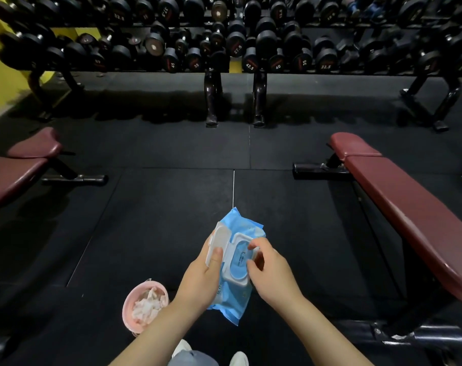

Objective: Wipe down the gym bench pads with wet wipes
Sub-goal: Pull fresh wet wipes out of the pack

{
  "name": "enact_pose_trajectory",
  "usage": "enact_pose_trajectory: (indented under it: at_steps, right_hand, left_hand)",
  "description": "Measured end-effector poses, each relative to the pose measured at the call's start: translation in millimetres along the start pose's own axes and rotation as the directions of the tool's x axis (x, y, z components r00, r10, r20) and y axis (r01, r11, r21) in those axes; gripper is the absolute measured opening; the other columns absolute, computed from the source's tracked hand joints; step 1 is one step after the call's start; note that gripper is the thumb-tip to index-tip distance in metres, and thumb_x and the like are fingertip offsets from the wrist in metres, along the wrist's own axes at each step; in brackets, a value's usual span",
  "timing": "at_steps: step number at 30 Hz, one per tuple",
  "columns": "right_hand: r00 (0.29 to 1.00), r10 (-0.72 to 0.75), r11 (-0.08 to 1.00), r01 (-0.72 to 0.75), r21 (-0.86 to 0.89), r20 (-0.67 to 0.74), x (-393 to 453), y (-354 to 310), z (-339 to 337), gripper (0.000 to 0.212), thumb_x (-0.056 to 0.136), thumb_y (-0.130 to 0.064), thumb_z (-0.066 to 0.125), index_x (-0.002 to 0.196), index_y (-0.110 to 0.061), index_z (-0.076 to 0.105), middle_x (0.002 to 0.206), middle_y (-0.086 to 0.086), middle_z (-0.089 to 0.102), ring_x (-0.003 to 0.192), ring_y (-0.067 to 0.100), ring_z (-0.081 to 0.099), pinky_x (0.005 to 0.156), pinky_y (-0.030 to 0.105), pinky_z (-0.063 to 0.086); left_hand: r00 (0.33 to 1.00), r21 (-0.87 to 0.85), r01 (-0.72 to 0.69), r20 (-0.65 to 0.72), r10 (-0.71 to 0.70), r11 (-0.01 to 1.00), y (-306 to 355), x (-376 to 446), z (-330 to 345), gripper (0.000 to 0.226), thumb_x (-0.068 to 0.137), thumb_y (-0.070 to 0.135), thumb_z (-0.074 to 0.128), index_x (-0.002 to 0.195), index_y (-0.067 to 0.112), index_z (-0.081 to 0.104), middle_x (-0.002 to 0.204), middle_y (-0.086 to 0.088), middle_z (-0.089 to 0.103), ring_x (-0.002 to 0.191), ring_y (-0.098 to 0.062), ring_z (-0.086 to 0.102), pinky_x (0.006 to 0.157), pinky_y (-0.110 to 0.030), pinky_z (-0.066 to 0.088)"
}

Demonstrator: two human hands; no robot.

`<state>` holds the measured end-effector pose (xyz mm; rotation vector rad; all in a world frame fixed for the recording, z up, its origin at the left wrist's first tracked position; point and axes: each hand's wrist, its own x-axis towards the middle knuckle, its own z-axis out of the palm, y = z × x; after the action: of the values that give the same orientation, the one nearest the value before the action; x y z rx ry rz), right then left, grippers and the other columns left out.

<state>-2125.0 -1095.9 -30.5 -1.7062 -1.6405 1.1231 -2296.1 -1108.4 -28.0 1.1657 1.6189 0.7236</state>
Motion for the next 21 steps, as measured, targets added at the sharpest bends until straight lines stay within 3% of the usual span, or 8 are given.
enact_pose_trajectory:
  at_steps: [4,7,9,11,14,17,21]
  right_hand:
    - [0.987,-0.122,0.976,0.101,-0.191,-0.102,-3,6,5,0.017,0.091,-0.036,0.061,0.101,-0.044,0.051,0.107,-0.028,0.041,0.104,-0.005,0.042,0.067,0.011,0.042]
    - [0.963,-0.2,0.962,0.158,-0.224,-0.181,-7,10,7,0.008,0.089,-0.033,0.063,0.086,-0.037,0.057,0.104,-0.031,0.038,0.106,-0.006,0.038,0.065,0.01,0.041]
    - [0.939,-0.276,0.951,0.236,-0.199,-0.206,-10,12,6,0.009,0.088,-0.028,0.064,0.084,-0.035,0.06,0.104,-0.033,0.042,0.108,-0.007,0.039,0.075,0.006,0.041]
    - [0.906,-0.388,0.912,0.352,-0.208,-0.169,-14,14,4,0.002,0.086,-0.025,0.062,0.086,-0.026,0.063,0.107,-0.03,0.048,0.11,-0.005,0.043,0.087,0.004,0.037]
    - [0.862,-0.507,0.824,0.488,-0.289,0.01,-20,21,4,0.004,0.084,-0.02,0.062,0.088,-0.018,0.064,0.11,-0.015,0.058,0.109,0.0,0.05,0.094,0.012,0.04]
    - [0.888,-0.458,0.845,0.45,-0.289,0.041,-21,23,9,0.009,0.086,-0.017,0.062,0.093,-0.02,0.066,0.113,-0.015,0.061,0.11,-0.002,0.05,0.095,0.015,0.043]
    - [0.975,-0.221,0.974,0.22,-0.052,-0.035,-14,11,11,0.009,0.096,-0.029,0.053,0.101,-0.034,0.058,0.095,-0.019,0.064,0.093,-0.002,0.059,0.076,0.017,0.051]
  left_hand:
    - [0.999,0.024,-0.049,-0.011,0.049,0.999,-1,-3,1,0.061,0.079,0.082,0.022,0.131,0.057,0.042,0.095,0.044,0.06,0.087,0.016,0.06,0.07,-0.017,0.046]
    - [0.999,0.031,-0.037,-0.015,0.038,0.999,0,-4,0,0.059,0.08,0.081,0.022,0.132,0.06,0.038,0.094,0.048,0.057,0.088,0.021,0.057,0.071,-0.015,0.043]
    - [0.999,0.035,-0.032,-0.01,0.032,0.999,0,-4,0,0.056,0.08,0.081,0.022,0.131,0.063,0.037,0.093,0.049,0.056,0.087,0.023,0.055,0.071,-0.016,0.044]
    - [1.0,0.006,-0.018,-0.016,0.018,1.0,-1,-3,0,0.049,0.086,0.078,0.025,0.13,0.062,0.04,0.095,0.045,0.06,0.087,0.016,0.06,0.075,-0.022,0.05]
    - [0.999,-0.053,-0.024,-0.04,0.022,0.998,-5,-1,1,0.041,0.093,0.07,0.03,0.13,0.058,0.044,0.1,0.034,0.066,0.09,0.007,0.066,0.082,-0.031,0.056]
    - [0.997,-0.071,-0.059,-0.044,0.056,0.996,-6,-1,4,0.048,0.087,0.077,0.03,0.131,0.061,0.041,0.106,0.031,0.066,0.097,0.003,0.066,0.087,-0.032,0.056]
    - [0.996,-0.072,-0.078,-0.054,0.074,0.994,-5,-1,6,0.05,0.085,0.074,0.03,0.132,0.061,0.038,0.106,0.036,0.064,0.097,0.008,0.064,0.085,-0.028,0.053]
